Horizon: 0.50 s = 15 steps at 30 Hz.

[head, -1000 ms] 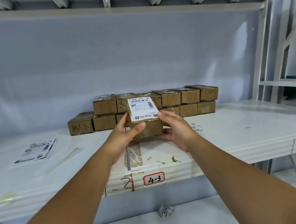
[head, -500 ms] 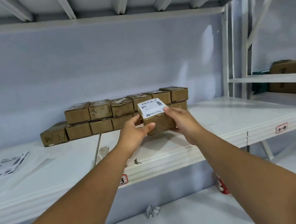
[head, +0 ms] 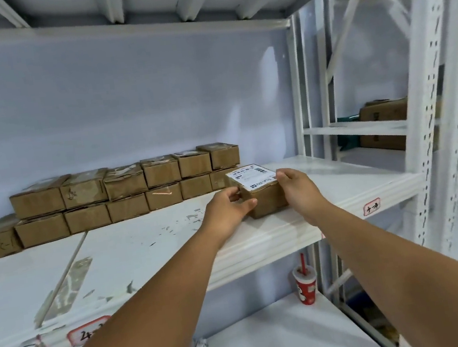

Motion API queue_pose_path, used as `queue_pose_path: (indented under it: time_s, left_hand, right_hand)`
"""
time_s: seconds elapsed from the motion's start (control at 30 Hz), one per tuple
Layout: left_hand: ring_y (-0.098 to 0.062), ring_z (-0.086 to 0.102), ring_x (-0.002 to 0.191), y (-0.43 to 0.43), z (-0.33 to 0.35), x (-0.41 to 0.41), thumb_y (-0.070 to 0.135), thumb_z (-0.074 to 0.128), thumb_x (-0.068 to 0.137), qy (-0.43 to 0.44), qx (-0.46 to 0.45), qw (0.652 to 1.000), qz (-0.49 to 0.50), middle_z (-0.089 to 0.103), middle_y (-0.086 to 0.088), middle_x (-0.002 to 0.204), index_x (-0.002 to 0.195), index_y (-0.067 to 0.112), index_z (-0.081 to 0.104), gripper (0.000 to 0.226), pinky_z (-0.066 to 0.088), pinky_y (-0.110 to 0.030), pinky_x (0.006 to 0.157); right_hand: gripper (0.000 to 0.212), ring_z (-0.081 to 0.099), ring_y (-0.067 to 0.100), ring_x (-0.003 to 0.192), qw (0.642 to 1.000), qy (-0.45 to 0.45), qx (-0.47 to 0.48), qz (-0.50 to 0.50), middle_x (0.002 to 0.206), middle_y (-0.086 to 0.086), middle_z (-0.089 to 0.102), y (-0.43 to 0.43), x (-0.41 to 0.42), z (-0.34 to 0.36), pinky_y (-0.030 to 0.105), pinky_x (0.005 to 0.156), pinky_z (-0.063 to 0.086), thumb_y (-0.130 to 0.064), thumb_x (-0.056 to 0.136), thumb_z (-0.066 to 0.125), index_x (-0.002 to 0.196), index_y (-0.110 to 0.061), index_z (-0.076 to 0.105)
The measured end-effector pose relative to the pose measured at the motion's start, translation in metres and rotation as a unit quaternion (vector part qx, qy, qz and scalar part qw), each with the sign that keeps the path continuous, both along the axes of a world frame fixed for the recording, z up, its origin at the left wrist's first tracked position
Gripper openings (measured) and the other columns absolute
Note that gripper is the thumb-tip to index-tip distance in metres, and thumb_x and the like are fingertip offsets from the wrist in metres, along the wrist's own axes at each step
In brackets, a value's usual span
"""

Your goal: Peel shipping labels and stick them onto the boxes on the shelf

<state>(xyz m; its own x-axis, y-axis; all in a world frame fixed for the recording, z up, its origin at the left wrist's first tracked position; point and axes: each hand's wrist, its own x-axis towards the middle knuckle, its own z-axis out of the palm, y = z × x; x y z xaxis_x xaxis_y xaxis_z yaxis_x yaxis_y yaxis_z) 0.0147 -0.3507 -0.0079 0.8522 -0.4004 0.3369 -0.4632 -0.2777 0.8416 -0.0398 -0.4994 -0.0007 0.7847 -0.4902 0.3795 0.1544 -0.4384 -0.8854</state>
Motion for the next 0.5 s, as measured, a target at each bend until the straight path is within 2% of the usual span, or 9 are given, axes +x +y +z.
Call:
queue_pose_path:
  time_s: [0.07, 0.13, 0.2, 0.33, 0.43, 0.5]
  left_hand:
    - [-0.010, 0.059, 0.105, -0.005, -0.003, 0.003, 0.020, 0.072, 0.081, -0.004, 0.014, 1.000, -0.012, 0.065, 0.002, 0.115, 0.123, 0.017, 0.060, 0.044, 0.041, -0.021, 0.092]
    - [-0.013, 0.058, 0.112, -0.004, -0.006, 0.007, 0.019, 0.072, 0.081, 0.024, 0.006, 0.999, -0.042, 0.063, 0.000, 0.121, 0.130, 0.018, 0.054, 0.052, 0.042, -0.031, 0.103]
    - [-0.014, 0.052, 0.120, -0.002, -0.009, 0.010, 0.019, 0.070, 0.083, 0.052, 0.003, 0.996, -0.073, 0.055, 0.000, 0.131, 0.138, 0.021, 0.044, 0.061, 0.039, -0.039, 0.107]
    - [-0.008, 0.038, 0.130, -0.004, -0.013, 0.007, 0.033, 0.067, 0.078, 0.036, 0.072, 0.990, -0.116, 0.041, 0.011, 0.142, 0.146, 0.031, 0.027, 0.079, 0.035, -0.034, 0.109]
    - [-0.011, 0.049, 0.122, -0.003, -0.013, 0.007, 0.035, 0.066, 0.076, 0.035, 0.087, 0.990, -0.106, 0.044, 0.008, 0.143, 0.144, 0.036, 0.031, 0.076, 0.039, -0.036, 0.106]
    - [-0.013, 0.049, 0.123, -0.002, -0.011, 0.005, 0.030, 0.066, 0.082, 0.050, 0.064, 0.992, -0.096, 0.046, 0.007, 0.141, 0.143, 0.032, 0.035, 0.069, 0.039, -0.037, 0.107]
  right_hand:
    - [0.031, 0.052, 0.022, 0.113, 1.000, 0.005, -0.019, -0.021, 0.124, 0.007, 0.060, -0.008, 0.001, -0.002, 0.030, 0.095, 0.038, -0.021, 0.101, 0.036, 0.118, -0.012, 0.061]
    - [0.032, 0.052, 0.022, 0.113, 0.999, 0.012, -0.043, -0.029, 0.124, 0.007, 0.059, -0.011, 0.004, -0.004, 0.029, 0.095, 0.038, -0.020, 0.101, 0.035, 0.117, -0.013, 0.061]
    - [0.033, 0.052, 0.023, 0.112, 0.997, 0.021, -0.064, -0.043, 0.124, 0.006, 0.060, -0.009, 0.005, -0.006, 0.026, 0.089, 0.037, -0.021, 0.101, 0.033, 0.117, -0.014, 0.061]
    - [0.034, 0.052, 0.028, 0.111, 0.990, 0.011, -0.090, -0.104, 0.120, 0.011, 0.061, -0.005, 0.005, -0.010, 0.027, 0.085, 0.035, -0.018, 0.102, 0.031, 0.116, -0.009, 0.060]
    - [0.031, 0.054, 0.029, 0.107, 0.986, -0.021, -0.078, -0.144, 0.113, 0.013, 0.064, -0.002, 0.001, -0.011, 0.029, 0.083, 0.035, -0.016, 0.100, 0.035, 0.111, -0.008, 0.063]
    - [0.029, 0.051, 0.028, 0.113, 0.982, -0.039, -0.076, -0.170, 0.118, 0.012, 0.061, 0.001, -0.001, -0.011, 0.030, 0.091, 0.035, -0.018, 0.100, 0.039, 0.114, -0.009, 0.063]
